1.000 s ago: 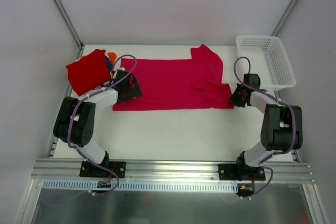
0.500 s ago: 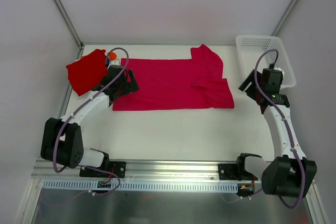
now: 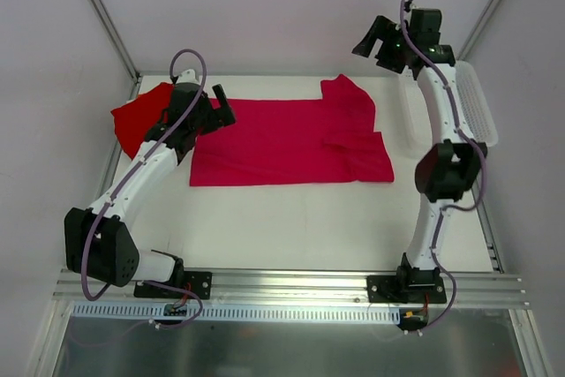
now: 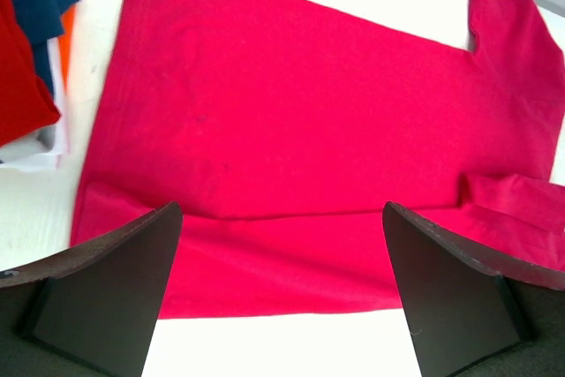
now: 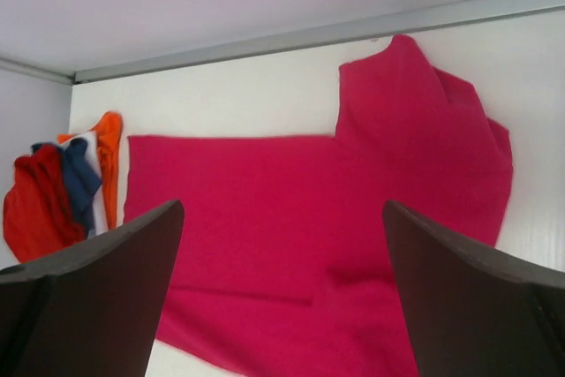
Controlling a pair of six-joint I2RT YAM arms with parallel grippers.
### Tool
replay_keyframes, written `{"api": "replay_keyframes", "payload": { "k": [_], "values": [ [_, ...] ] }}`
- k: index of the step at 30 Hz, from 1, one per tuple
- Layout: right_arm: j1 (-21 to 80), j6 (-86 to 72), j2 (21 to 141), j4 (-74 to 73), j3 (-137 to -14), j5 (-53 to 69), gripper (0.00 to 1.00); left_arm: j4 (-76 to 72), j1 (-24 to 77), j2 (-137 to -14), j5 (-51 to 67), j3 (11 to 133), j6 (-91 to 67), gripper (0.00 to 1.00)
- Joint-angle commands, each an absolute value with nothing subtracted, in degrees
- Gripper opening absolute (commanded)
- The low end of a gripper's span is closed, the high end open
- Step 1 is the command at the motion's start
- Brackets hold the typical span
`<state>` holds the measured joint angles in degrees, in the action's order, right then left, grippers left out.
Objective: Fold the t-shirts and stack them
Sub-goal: Fold the flattened tshirt in 1/3 of the way
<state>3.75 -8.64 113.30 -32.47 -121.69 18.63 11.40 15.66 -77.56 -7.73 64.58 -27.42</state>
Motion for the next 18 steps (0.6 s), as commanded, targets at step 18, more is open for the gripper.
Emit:
{"api": "replay_keyframes", "payload": {
  "k": [18],
  "values": [
    [1.67, -8.09, 148.45, -14.95, -140.98, 13.45, 0.99, 9.76, 15.82, -76.99, -6.33, 58.45, -27.51, 0.99]
  ]
}}
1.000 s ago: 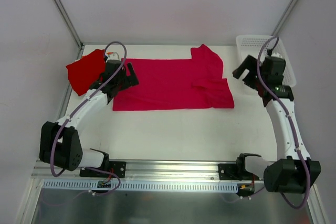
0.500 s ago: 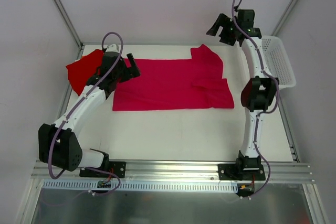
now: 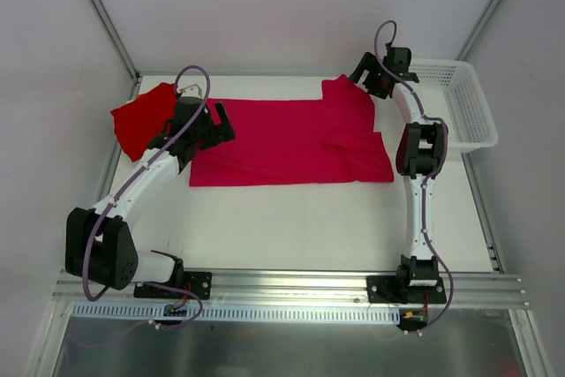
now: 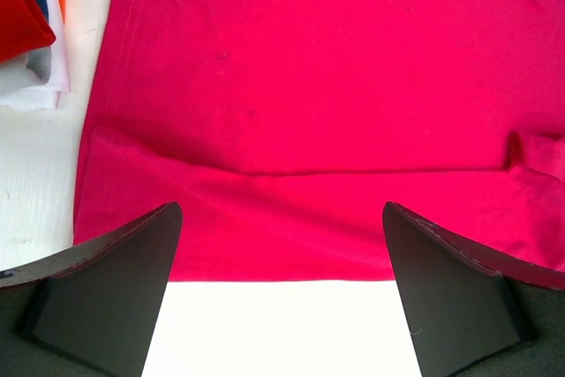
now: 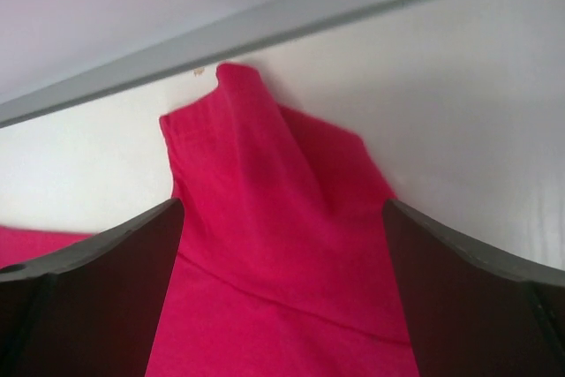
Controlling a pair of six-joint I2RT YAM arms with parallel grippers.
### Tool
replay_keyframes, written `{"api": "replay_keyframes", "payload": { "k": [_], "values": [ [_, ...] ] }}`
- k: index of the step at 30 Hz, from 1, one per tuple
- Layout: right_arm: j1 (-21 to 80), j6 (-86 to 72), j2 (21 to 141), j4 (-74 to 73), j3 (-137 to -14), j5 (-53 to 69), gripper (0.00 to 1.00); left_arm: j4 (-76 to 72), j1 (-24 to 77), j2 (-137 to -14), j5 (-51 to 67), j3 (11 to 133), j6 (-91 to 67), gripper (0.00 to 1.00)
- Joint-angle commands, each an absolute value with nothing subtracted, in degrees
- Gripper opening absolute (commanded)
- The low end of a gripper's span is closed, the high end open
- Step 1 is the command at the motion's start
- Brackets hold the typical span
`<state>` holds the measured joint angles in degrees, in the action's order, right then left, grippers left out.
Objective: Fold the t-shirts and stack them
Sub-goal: Fold the flattened tshirt in 1/3 of the way
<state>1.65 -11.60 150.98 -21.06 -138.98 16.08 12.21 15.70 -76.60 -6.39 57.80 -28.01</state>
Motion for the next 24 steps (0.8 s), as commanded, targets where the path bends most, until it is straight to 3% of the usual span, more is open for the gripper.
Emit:
{"api": "replay_keyframes", "payload": {
  "k": [1, 9, 24],
  "values": [
    [1.76, -7.30, 148.53, -14.33, -140.80, 12.14, 1.00, 9.32, 15.82, -77.34, -6.33, 58.36, -27.60, 0.99],
    [0.53, -4.30, 149.93, -8.70, -140.62, 6.42, 1.00, 7.38, 16.52, -80.68, -6.59, 57.57, -27.51, 0.99],
    [2.28, -21.88, 155.04, -5.18, -138.17, 15.03, 1.00, 6.68, 16.61, -82.79, -5.71, 59.24, -27.60, 0.99]
  ]
}}
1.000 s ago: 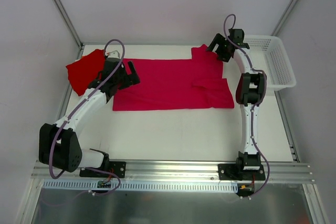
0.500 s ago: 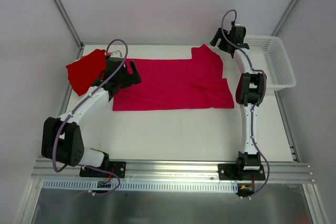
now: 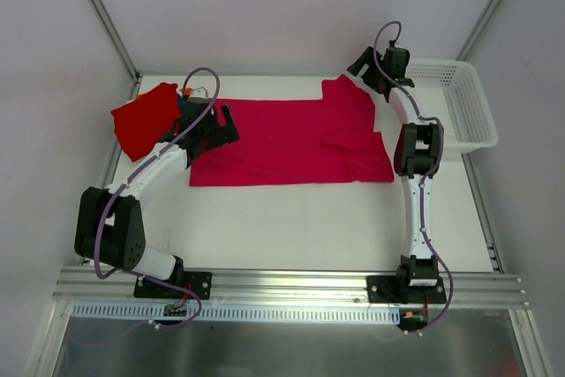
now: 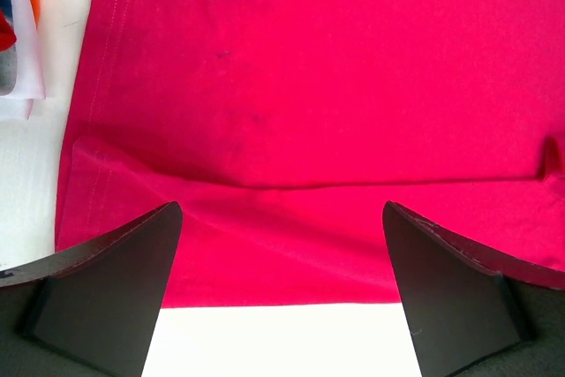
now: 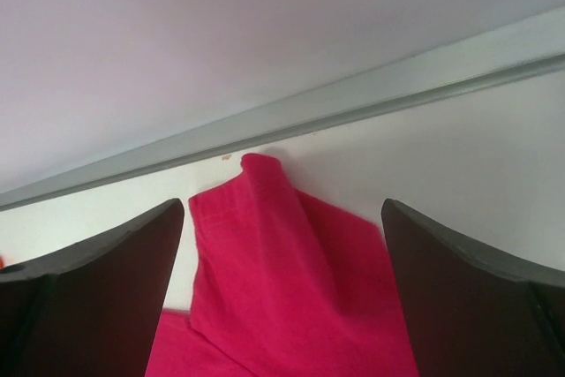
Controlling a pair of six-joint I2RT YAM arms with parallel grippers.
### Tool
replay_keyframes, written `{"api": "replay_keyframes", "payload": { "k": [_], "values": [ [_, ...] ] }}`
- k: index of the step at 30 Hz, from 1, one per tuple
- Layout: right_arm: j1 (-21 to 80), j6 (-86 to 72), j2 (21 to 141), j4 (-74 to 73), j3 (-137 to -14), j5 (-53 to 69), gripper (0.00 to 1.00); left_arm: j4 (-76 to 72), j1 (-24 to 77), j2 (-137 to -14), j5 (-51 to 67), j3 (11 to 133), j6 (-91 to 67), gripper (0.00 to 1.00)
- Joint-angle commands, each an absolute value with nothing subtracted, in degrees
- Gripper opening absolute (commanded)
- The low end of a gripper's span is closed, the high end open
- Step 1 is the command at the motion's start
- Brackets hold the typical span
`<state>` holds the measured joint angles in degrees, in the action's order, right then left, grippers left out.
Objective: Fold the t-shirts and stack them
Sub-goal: Fold the flattened tshirt in 1/3 of the way, then grap the side of the flattened tshirt furthest away from the robot with both arms
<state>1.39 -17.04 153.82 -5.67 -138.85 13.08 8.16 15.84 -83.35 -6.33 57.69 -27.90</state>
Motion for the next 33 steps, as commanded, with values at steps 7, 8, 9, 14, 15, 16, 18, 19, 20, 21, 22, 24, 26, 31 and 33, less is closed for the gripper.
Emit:
{"api": "replay_keyframes", "payload": {
  "k": [7, 8, 9, 14, 15, 16, 18, 19, 20, 21, 22, 24, 26, 31, 33],
  "values": [
    [3.34, -27.77, 153.11, -4.48, -132.29, 18.63, 0.99, 6.59, 16.52, -80.16, -6.33, 57.92, -27.33, 0.99],
    [3.43, -27.95, 152.76, -4.13, -131.49, 19.15, 0.99, 6.68, 16.52, -79.81, -6.33, 57.75, -27.33, 0.99],
    [3.78, -28.04, 152.32, -3.87, -130.61, 19.25, 0.99, 6.59, 16.52, -79.54, -6.33, 57.66, -27.33, 0.99],
    [4.39, -26.72, 150.73, -3.60, -127.62, 19.42, 0.99, 6.68, 16.52, -78.14, -6.06, 56.87, -27.51, 0.99],
    [4.39, -26.28, 150.47, -3.69, -127.62, 19.25, 0.98, 6.59, 16.52, -77.87, -6.15, 56.43, -27.42, 0.99],
    [4.31, -25.93, 150.47, -3.87, -127.53, 19.16, 0.97, 6.59, 16.52, -77.61, -6.24, 56.25, -27.42, 0.99],
    [4.22, -25.58, 150.38, -3.96, -127.62, 18.81, 0.90, 6.59, 16.52, -76.82, -6.76, 55.73, -27.33, 0.99],
    [4.13, -25.49, 150.38, -3.87, -127.70, 18.81, 0.81, 6.59, 16.61, -76.56, -6.94, 55.55, -27.33, 0.99],
    [4.13, -25.40, 150.55, -3.78, -127.97, 18.72, 0.51, 6.68, 16.61, -76.47, -7.20, 55.37, -27.33, 0.99],
    [4.04, -25.49, 150.90, -3.78, -128.32, 18.63, 0.35, 6.59, 16.52, -76.46, -7.29, 55.37, -27.33, 0.99],
    [3.96, -25.66, 151.08, -4.04, -128.58, 18.63, 0.13, 6.59, 16.52, -76.64, -7.21, 55.46, -27.16, 0.99],
    [3.61, -25.84, 151.52, -4.39, -129.72, 18.72, 0.01, 6.59, 16.61, -76.90, -7.29, 55.63, -26.98, 0.99],
    [3.34, -25.84, 152.05, -4.66, -130.08, 18.98, 0.00, 6.68, 16.61, -77.25, -7.47, 55.90, -26.72, 0.99],
    [2.73, -25.58, 152.32, -4.66, -130.52, 19.25, 0.00, 6.59, 16.52, -78.66, -8.00, 56.51, -26.37, 0.99],
    [2.55, -25.49, 152.14, -4.66, -130.43, 19.51, 0.00, 6.68, 16.52, -79.54, -8.87, 57.30, -25.76, 0.99]
  ]
}}
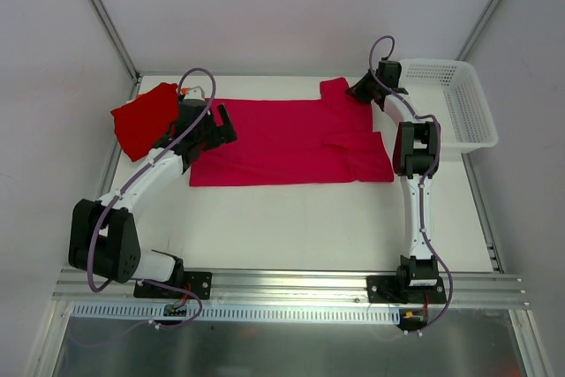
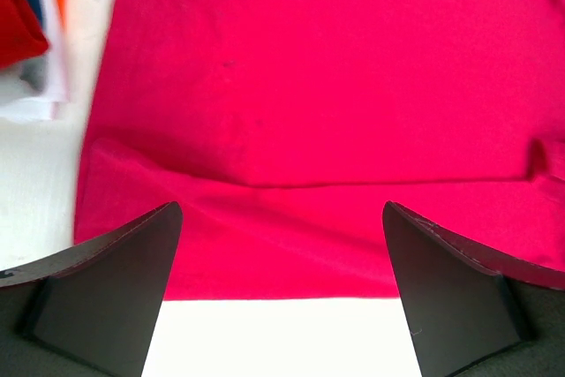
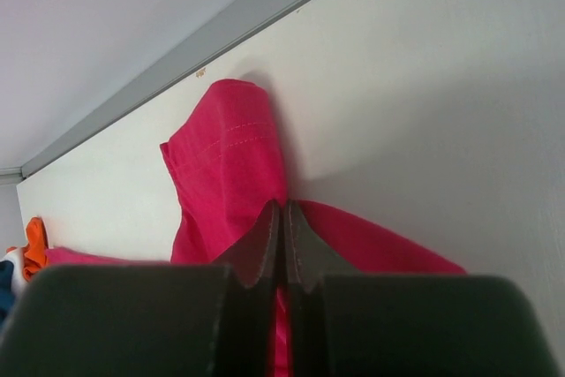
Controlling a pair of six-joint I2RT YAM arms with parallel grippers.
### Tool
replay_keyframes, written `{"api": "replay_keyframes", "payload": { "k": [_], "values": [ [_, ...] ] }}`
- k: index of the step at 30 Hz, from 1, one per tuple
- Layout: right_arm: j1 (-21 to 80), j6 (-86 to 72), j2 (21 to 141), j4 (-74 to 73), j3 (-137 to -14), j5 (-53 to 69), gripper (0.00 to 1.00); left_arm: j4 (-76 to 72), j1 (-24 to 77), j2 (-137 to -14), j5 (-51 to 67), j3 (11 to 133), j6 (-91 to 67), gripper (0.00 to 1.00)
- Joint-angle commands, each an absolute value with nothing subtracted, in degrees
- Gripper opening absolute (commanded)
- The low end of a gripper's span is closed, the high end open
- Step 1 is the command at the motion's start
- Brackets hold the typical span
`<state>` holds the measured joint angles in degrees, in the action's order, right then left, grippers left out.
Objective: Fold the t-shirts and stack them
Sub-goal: Grap the side of the flattened tshirt furthest away from the robot with both arms
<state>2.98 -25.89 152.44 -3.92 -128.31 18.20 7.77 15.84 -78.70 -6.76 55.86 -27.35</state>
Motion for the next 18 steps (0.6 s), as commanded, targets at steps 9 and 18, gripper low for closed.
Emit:
{"api": "replay_keyframes", "payload": {
  "k": [9, 18],
  "values": [
    [2.20, -25.93, 145.56, -3.96, -124.38, 21.71, 0.00, 8.17, 7.57, -102.35, -10.82, 77.12, -20.49, 0.99],
    [2.11, -26.36, 132.73, 1.65, -108.47, 24.07, 0.00, 13.09, -1.56, -127.84, 14.64, 105.43, -18.28, 0.99]
  ]
}}
